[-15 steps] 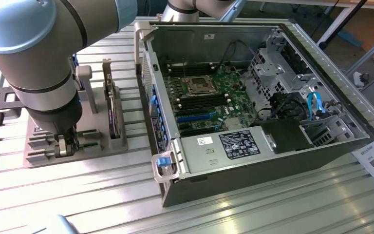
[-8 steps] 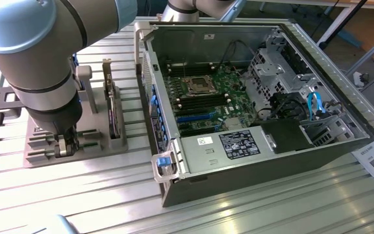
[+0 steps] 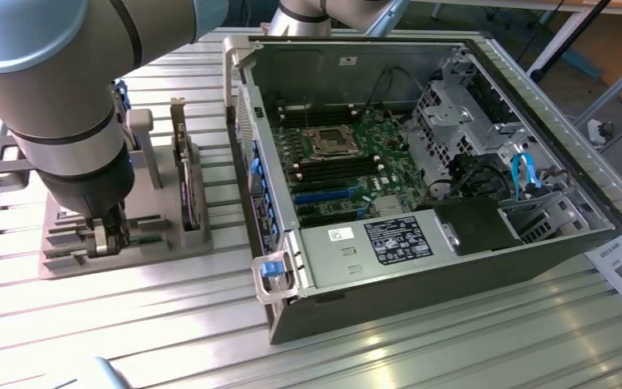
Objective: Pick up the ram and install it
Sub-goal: 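Pick up the ram and move it above insertion slot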
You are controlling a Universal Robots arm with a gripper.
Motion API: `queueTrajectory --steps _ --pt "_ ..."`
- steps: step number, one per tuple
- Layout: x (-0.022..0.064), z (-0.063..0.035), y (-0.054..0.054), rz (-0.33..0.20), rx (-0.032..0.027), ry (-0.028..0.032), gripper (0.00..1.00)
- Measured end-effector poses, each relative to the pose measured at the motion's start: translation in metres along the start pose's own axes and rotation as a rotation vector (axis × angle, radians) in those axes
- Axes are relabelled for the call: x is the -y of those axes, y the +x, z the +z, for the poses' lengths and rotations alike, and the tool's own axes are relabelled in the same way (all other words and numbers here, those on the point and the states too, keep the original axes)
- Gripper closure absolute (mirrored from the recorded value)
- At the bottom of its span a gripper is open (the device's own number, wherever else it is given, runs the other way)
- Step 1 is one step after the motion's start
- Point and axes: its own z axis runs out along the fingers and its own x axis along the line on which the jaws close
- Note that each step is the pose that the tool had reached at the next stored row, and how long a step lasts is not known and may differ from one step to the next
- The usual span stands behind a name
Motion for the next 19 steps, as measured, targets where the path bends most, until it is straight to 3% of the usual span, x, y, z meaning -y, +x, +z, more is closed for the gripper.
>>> queueTrajectory --steps 19 --pt "-0.0020 -0.0438 0.000 0.007 0.0003 0.0000 0.88"
